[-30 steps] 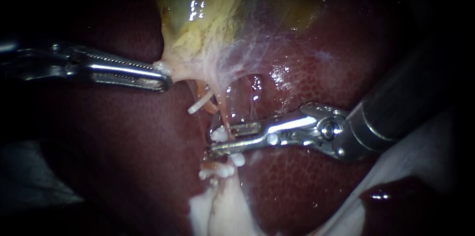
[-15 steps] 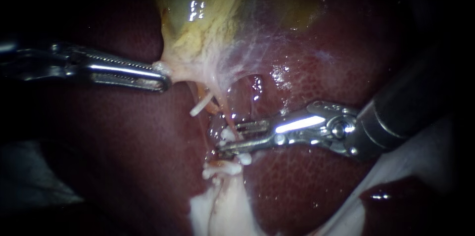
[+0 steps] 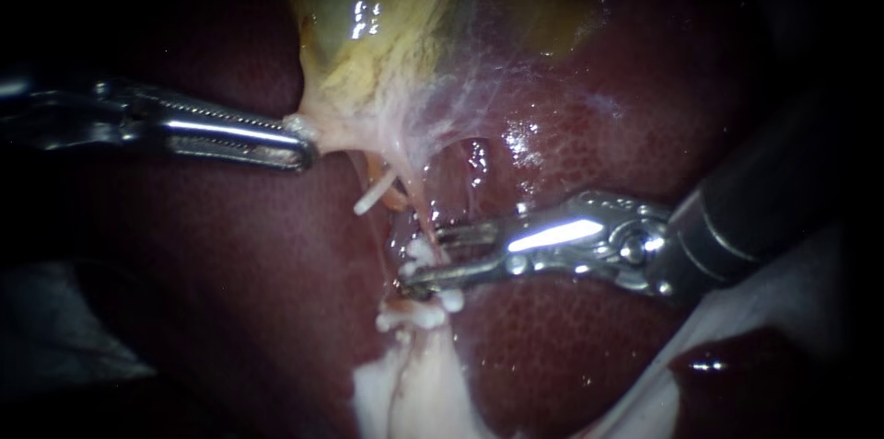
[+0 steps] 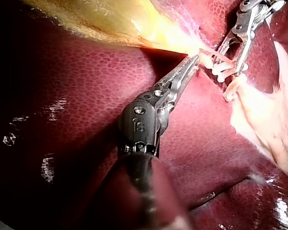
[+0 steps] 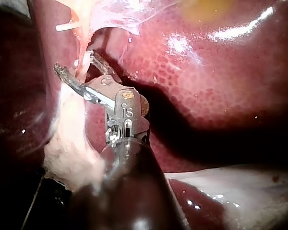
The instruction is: Going back second clip right tube
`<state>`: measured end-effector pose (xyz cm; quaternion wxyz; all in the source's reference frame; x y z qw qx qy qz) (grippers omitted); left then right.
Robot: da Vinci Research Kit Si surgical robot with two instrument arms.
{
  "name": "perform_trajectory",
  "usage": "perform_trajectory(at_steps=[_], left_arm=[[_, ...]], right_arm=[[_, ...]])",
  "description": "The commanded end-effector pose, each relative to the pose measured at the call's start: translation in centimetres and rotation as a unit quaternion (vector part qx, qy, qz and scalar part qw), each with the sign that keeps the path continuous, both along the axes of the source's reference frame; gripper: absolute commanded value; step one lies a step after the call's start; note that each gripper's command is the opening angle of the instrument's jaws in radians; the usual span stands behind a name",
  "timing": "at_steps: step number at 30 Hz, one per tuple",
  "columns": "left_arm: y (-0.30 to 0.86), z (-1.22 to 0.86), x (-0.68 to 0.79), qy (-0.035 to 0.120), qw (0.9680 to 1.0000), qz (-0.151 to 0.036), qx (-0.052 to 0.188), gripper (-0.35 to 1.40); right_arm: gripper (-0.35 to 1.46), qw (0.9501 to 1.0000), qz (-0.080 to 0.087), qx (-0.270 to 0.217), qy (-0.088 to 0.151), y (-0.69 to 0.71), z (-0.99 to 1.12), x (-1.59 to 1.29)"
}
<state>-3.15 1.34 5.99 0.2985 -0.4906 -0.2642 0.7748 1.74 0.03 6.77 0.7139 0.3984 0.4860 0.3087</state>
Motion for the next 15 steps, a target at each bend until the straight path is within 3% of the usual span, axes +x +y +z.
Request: perform_trajectory(at_steps=[1,7,15], left_arm=[[0.0,0.0,0.0,0.0,1.0,0.0,0.0,-0.35],[0.0,0.0,0.0,0.001,1.0,0.0,0.0,-0.35],[0.0,0.0,-0.01,0.001,1.0,0.0,0.0,-0.35]], right_arm=[[0.5,1.0,-0.002,0.003,0.008,-0.03,-0.02,0.04],[0.49,0.9994,-0.018,-0.017,0.023,-0.12,-0.1,0.14],[0.49,0.9959,-0.032,-0.075,0.039,-0.11,-0.09,0.16]])
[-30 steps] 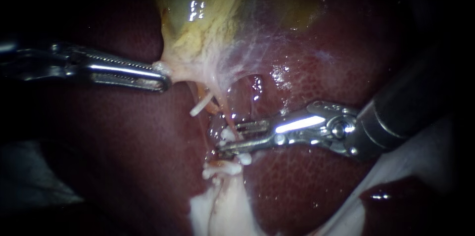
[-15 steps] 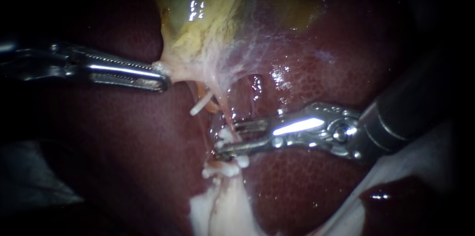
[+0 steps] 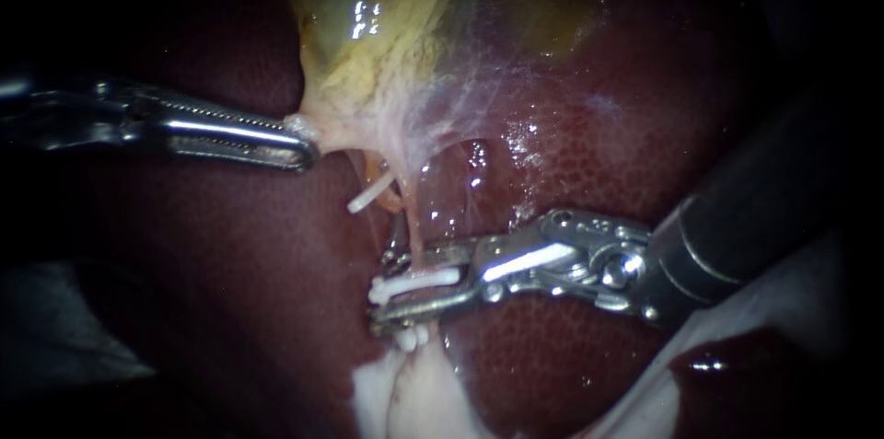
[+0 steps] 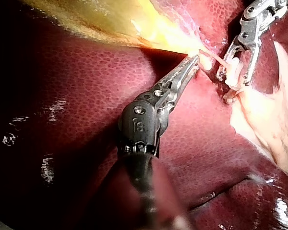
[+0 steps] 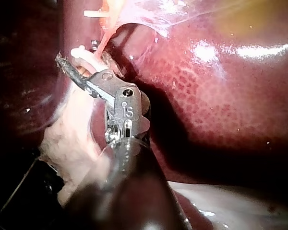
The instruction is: Going back second clip right tube
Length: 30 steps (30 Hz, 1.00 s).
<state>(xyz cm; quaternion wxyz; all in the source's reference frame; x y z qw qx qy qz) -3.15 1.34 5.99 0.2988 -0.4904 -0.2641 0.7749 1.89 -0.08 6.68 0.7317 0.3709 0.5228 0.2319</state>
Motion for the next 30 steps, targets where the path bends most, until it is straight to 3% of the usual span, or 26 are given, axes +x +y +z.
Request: perform_trajectory(at_steps=[1,8,12,17,22,25,30], left_arm=[[0.0,0.0,0.0,0.0,1.0,0.0,0.0,-0.35],[0.0,0.0,0.0,0.0,1.0,0.0,0.0,-0.35],[0.0,0.01,-0.01,0.0,1.0,0.0,0.0,-0.35],[-0.01,0.01,-0.01,0.0,1.0,0.0,0.0,-0.35],[-0.01,0.01,0.0,0.0,1.0,0.0,0.0,-0.35],[-0.01,0.01,0.01,0.0,1.0,0.0,-0.001,-0.35],[-0.02,0.01,0.02,0.0,1.0,0.001,0.0,-0.35]], right_arm=[[0.49,1.0,-0.001,-0.008,0.002,0.0,0.0,0.01],[0.47,0.9988,-0.008,-0.047,0.014,0.02,0.04,0.02],[0.47,0.9985,-0.014,-0.052,0.003,0.08,0.11,-0.01],[0.48,0.9977,-0.005,-0.064,-0.022,0.16,0.19,-0.12],[0.49,0.9966,-0.006,-0.079,-0.021,0.19,0.2,-0.22],[0.49,0.9947,-0.007,-0.101,-0.02,0.18,0.15,-0.33],[0.5,0.9856,0.0,-0.167,-0.027,0.27,-0.09,-0.62]])
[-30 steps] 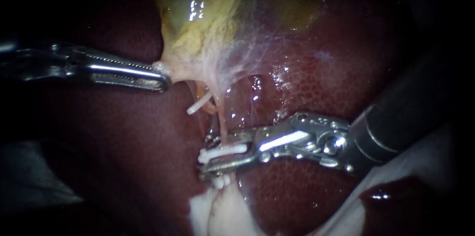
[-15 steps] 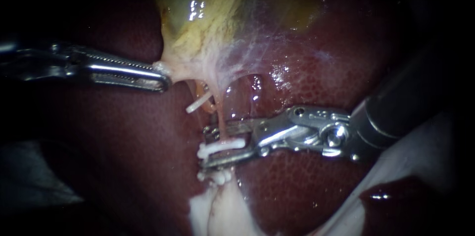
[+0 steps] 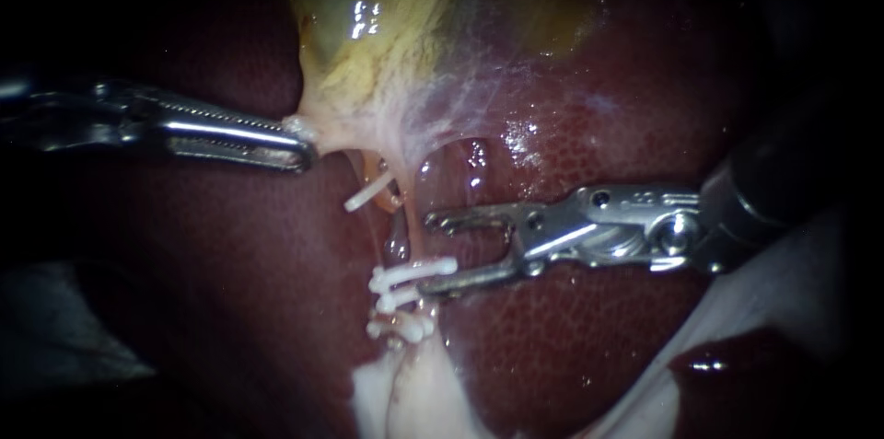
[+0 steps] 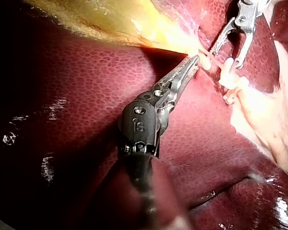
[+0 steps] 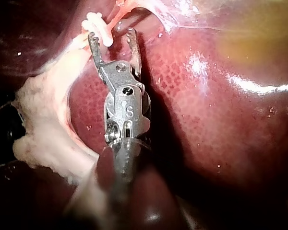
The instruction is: Going back second clip right tube
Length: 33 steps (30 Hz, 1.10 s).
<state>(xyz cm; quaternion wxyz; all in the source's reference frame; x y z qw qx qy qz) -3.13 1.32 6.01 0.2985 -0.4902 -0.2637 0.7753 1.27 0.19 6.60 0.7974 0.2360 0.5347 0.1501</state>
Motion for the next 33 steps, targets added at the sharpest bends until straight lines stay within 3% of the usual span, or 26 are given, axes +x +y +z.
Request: perform_trajectory(at_steps=[1,7,10,13,16,23,33], left_arm=[[0.0,-0.01,0.01,-0.001,1.0,0.0,0.0,-0.35],[0.01,-0.02,0.02,-0.001,1.0,0.001,0.0,-0.35],[0.01,-0.02,0.02,-0.001,1.0,0.001,0.0,-0.35],[0.01,-0.02,0.02,-0.001,1.0,0.001,0.0,-0.35],[0.02,-0.01,0.02,-0.001,1.0,0.001,0.0,-0.35],[0.05,0.06,0.01,-0.001,1.0,0.001,0.0,-0.35],[0.09,0.39,-0.16,0.002,1.0,-0.001,-0.006,-0.35]], right_arm=[[0.5,0.9999,0.004,-0.013,-0.005,0.05,-0.07,-0.05],[0.5,0.9963,-0.024,-0.067,-0.049,0.25,-0.6,-0.39],[0.5,0.9924,-0.045,-0.086,-0.076,0.27,-0.84,-0.48],[0.5,0.9903,-0.052,-0.089,-0.093,0.26,-1.03,-0.53],[0.5,0.9896,-0.054,-0.094,-0.094,0.25,-1.14,-0.55],[0.5,0.9895,-0.055,-0.095,-0.094,0.25,-1.13,-0.59],[0.5,0.9895,-0.055,-0.095,-0.094,0.26,-1.12,-0.62]])
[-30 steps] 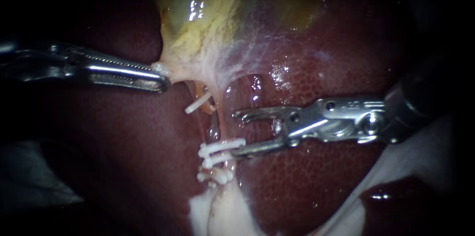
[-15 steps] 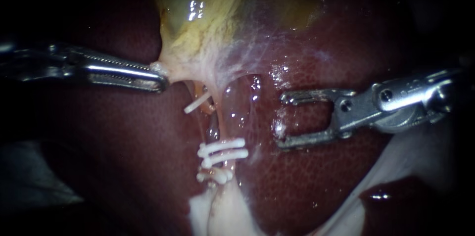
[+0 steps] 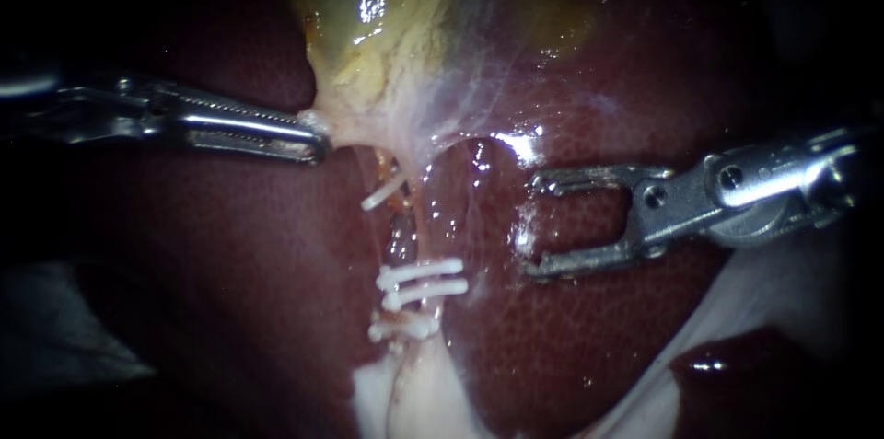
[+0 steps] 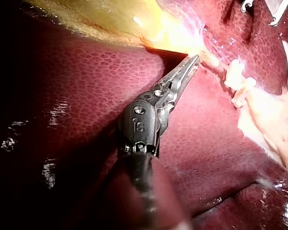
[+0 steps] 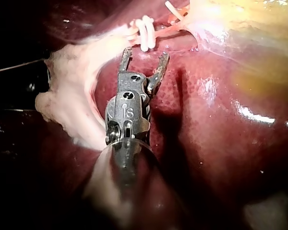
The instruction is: Going back second clip right tube
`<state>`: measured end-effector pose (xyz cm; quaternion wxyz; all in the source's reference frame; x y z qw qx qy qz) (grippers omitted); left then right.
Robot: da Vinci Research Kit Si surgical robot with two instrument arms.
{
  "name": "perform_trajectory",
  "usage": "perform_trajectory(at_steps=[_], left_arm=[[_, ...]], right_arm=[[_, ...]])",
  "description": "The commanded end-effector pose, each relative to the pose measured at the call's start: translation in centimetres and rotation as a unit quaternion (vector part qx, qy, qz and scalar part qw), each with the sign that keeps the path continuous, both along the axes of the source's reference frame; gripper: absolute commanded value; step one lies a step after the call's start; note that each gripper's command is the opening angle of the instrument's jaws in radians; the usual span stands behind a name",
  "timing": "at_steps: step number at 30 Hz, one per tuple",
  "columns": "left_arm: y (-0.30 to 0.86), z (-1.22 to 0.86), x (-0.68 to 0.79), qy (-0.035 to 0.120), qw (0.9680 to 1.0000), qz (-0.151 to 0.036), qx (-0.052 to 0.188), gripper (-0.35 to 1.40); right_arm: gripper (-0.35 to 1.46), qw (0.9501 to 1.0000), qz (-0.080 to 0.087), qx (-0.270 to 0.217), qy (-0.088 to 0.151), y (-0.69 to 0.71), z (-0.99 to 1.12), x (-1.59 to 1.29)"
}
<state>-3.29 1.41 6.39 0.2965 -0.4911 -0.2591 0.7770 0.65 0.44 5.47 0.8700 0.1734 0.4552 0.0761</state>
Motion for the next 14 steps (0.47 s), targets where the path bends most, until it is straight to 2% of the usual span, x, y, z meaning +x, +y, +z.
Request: perform_trajectory(at_steps=[1,7,14], left_arm=[[0.0,0.03,-0.02,0.002,1.0,-0.001,-0.001,-0.35],[0.02,0.13,-0.07,0.001,1.0,-0.002,-0.003,-0.35],[0.02,0.11,-0.08,0.001,1.0,-0.003,-0.003,-0.35]], right_arm=[[0.5,1.0,0.0,0.0,0.0,0.0,0.0,0.0],[0.5,1.0,-0.001,0.0,0.001,0.0,0.0,-0.03],[0.5,1.0,-0.001,0.0,0.001,0.0,0.0,-0.03]])
